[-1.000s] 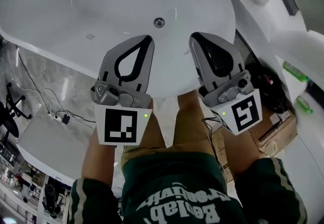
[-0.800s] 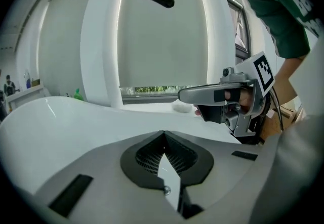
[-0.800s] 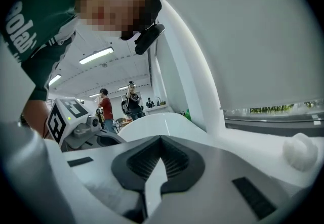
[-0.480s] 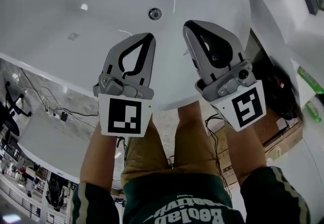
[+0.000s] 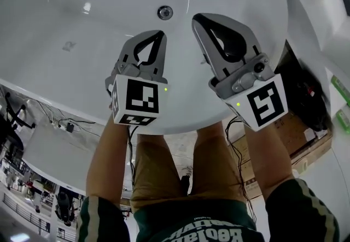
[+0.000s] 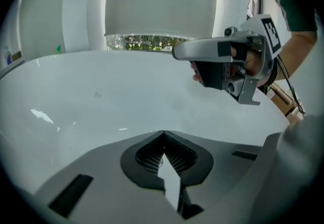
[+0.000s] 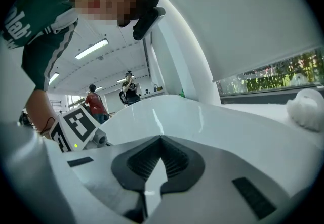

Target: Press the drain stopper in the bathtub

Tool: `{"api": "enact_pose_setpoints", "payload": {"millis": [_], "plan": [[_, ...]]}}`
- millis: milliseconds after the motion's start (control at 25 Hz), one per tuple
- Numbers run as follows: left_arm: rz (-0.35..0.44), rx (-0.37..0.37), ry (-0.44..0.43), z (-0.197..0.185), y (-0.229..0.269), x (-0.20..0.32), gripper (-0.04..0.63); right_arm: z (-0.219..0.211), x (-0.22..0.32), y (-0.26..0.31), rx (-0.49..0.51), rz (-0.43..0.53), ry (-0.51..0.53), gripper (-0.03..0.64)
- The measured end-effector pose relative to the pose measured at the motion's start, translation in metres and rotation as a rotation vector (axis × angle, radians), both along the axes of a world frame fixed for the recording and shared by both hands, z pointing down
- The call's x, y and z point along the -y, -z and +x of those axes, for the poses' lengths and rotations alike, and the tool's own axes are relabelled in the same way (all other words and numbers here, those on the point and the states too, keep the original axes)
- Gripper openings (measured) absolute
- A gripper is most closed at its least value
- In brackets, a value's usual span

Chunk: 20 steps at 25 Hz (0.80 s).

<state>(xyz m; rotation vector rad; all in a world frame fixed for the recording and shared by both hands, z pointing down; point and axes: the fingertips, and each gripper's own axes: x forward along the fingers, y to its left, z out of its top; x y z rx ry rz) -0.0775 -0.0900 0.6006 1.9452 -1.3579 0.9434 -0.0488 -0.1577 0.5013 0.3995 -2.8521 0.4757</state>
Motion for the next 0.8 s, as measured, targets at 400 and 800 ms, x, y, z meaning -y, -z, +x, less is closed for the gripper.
{"api": "enact_pose_setpoints", "payload": {"millis": [400, 800], "plan": [[-0.136, -0.031, 0.004, -0.017, -0.106, -0.006, 0.008, -0.020, 0.013, -0.035, -0.039, -0.013, 0.033, 0.012], [-0.211, -0.001, -0.011, -0.019, -0.173, -0.014, 0.008, -0.023, 0.032, -0.079, -0.078, -0.022, 0.037, 0.012]]}}
